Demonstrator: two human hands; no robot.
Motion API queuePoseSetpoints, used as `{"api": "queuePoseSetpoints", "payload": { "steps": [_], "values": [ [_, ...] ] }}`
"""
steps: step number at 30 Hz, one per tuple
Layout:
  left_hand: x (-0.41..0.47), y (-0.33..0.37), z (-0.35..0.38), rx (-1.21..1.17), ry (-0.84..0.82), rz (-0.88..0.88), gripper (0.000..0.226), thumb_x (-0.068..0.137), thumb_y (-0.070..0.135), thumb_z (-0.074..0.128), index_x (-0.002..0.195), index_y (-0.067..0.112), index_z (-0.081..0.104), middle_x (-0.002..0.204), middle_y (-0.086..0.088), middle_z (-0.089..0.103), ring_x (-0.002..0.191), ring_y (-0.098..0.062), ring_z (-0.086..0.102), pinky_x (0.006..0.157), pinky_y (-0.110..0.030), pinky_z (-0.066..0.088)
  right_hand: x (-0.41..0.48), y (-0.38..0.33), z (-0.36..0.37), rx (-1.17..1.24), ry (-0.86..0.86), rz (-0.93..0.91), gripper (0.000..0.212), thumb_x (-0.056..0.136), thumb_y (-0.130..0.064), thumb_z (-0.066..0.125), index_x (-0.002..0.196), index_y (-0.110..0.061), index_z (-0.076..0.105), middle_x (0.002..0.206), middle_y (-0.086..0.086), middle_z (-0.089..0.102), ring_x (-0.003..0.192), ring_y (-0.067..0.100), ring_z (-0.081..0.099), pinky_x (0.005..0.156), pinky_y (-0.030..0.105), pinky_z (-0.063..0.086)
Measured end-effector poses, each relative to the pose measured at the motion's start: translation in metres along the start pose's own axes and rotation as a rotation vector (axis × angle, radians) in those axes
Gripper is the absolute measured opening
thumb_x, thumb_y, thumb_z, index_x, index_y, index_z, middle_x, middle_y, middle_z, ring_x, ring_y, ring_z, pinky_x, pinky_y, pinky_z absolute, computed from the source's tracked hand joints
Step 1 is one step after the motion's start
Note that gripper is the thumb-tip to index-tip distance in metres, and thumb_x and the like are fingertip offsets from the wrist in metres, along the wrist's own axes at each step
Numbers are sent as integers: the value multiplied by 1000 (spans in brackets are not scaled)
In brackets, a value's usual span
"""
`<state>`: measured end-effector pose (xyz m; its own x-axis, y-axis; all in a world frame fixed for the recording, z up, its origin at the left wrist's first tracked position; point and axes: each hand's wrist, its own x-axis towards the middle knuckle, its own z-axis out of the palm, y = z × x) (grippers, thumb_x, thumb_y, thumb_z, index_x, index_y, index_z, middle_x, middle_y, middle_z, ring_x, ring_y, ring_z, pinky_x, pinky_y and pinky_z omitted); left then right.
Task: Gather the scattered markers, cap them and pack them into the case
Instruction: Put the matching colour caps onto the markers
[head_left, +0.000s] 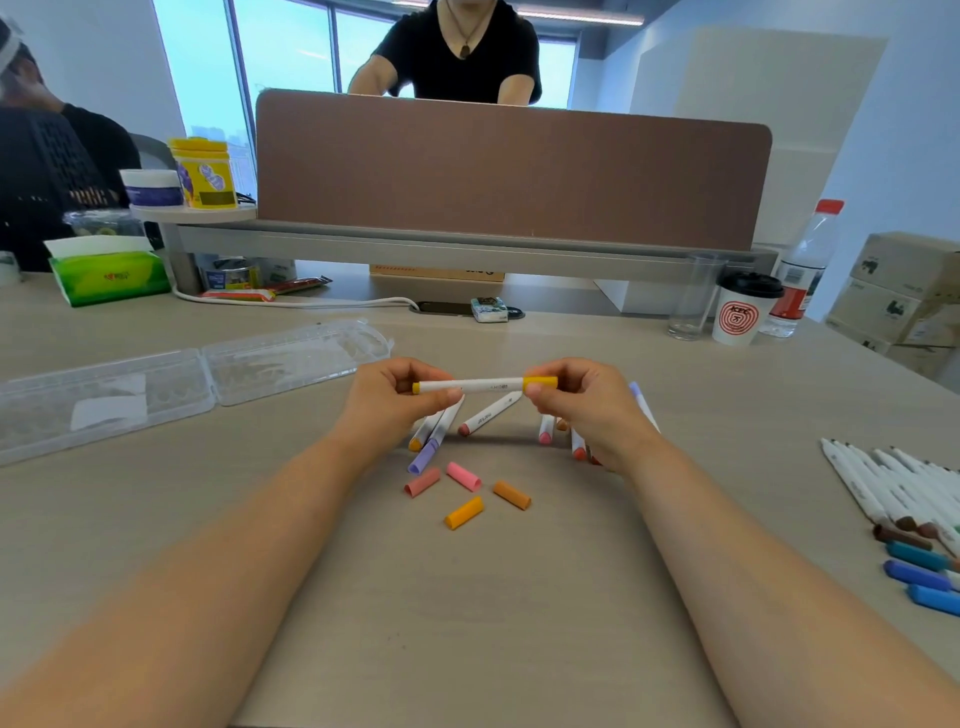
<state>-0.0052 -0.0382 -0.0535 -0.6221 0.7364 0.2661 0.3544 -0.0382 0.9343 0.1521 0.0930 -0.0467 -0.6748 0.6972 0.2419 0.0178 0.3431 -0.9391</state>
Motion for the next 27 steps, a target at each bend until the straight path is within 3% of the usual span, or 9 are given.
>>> {"api": "queuePoseSetpoints", "payload": {
  "steps": [5,8,10,14,17,19,23,27],
  "values": [
    [-5,7,20,-99,-6,32,14,74,1,73,75,13,66,72,4,66,58,4,63,59,-8,50,2,-3,7,535,70,114,14,87,0,58,87,-12,66,77,-1,65,70,7,63,61,13,52],
    [-7,8,30,-110,-44,36,16,74,2,74,74,16,66,76,-1,68,73,-11,66,69,-27,55,2,-3,8,608,11,161,13,90,-3,55,92,-10,66,80,1,66,66,5,65,61,13,53],
    [-7,8,32,-98,-72,36,15,76,4,72,78,18,68,79,-2,68,80,-20,64,75,-38,54,2,-3,9,546,-12,158,13,92,-8,53,95,-13,65,85,2,67,70,7,67,62,15,54],
    [-3,2,32,67,-196,81,17,87,8,61,101,15,69,85,4,67,81,-9,62,76,-22,51,4,-3,-1,344,69,110,19,99,-19,43,101,-21,62,90,1,65,80,11,64,64,19,51],
    [4,-1,32,274,-217,84,19,91,11,57,105,17,69,98,1,67,95,-15,61,88,-29,50,10,1,-17,177,223,144,26,101,-20,39,122,-17,54,91,2,62,85,15,60,74,26,52],
    [12,1,33,483,-276,113,23,93,15,54,111,18,67,109,0,66,98,-13,57,89,-25,45,12,6,-24,45,289,158,27,99,-20,43,126,-19,46,92,2,64,86,14,63,78,28,52],
    [25,11,47,745,-400,215,29,96,16,46,120,19,62,123,-3,60,106,-15,54,87,-18,36,17,13,-27,-73,378,154,9,97,-14,45,101,-21,49,83,1,64,76,10,63,72,25,51],
    [39,15,74,881,-532,258,38,98,12,35,129,24,55,120,-6,51,110,-22,50,95,-31,40,24,20,-35,-211,438,194,23,94,-7,43,88,-22,59,92,-2,59,87,14,57,76,26,47]
  ]
}}
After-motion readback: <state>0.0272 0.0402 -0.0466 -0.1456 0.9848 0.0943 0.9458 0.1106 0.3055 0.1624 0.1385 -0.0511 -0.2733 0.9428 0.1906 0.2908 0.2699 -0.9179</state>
